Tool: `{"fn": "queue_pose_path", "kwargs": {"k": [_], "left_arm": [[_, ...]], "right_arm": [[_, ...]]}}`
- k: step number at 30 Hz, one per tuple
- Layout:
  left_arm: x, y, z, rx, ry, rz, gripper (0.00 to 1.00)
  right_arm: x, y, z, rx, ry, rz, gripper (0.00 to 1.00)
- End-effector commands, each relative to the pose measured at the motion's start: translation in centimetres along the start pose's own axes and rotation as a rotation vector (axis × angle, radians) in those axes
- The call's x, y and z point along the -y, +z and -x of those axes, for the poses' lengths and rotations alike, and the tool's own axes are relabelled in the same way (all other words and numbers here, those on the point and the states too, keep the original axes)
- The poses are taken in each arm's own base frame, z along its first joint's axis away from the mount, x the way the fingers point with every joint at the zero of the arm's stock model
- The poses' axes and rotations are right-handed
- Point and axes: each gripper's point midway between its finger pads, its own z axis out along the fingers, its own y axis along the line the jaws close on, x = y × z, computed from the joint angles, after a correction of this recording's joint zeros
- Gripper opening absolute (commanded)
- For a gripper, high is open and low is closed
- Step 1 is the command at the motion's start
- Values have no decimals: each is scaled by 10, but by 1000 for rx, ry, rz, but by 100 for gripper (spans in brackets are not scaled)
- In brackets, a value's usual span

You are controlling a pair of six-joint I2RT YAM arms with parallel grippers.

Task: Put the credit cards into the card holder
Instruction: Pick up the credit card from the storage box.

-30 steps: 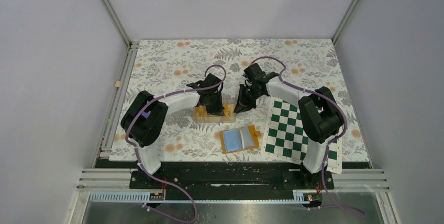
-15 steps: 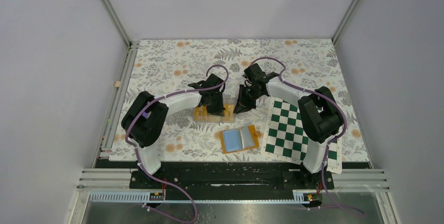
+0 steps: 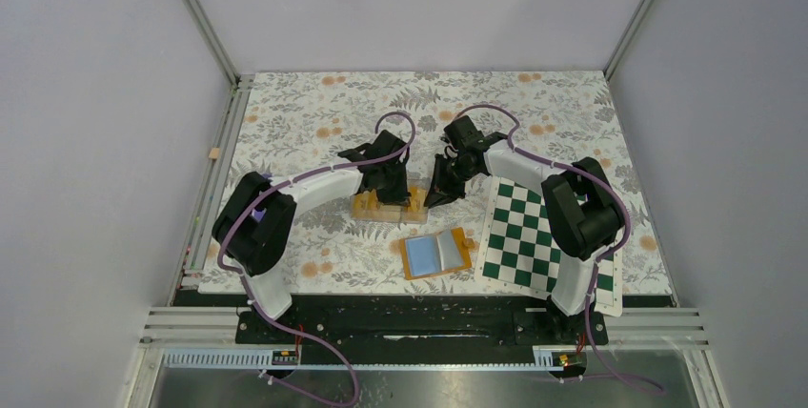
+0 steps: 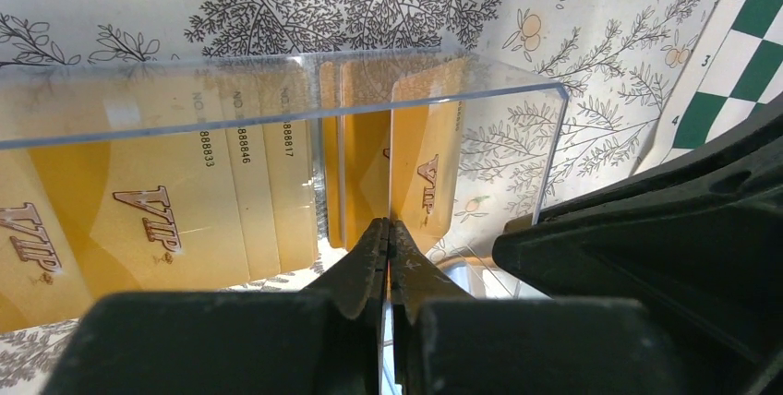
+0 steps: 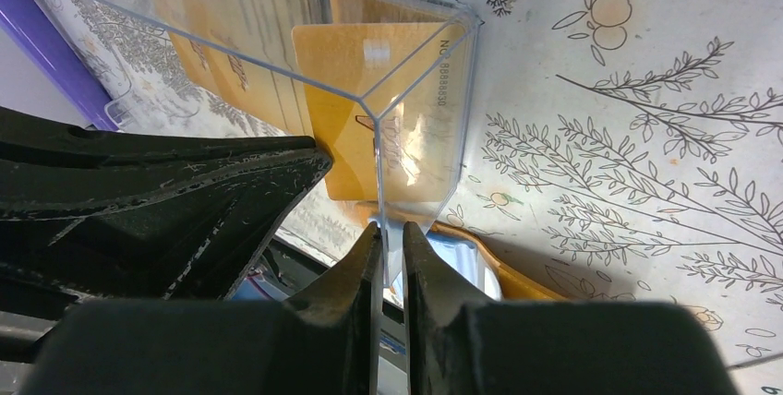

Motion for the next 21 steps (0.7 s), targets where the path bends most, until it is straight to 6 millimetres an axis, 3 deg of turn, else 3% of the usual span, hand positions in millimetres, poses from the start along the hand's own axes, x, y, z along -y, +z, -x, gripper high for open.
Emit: {"fn": "queue_pose_path", "kwargs": {"k": [1,12,21], "left_arm": [[32,-18,23,85,18,-110,0],[44,-17,17,66,18,-188,6],[32,-2,6,16,13,-142,11]], "right_arm": [[1,8,-9,-47,-2,14,10],[1,8,-10,-50,-5,14,10],[0,7,-10,-48,-9,16,11]]}}
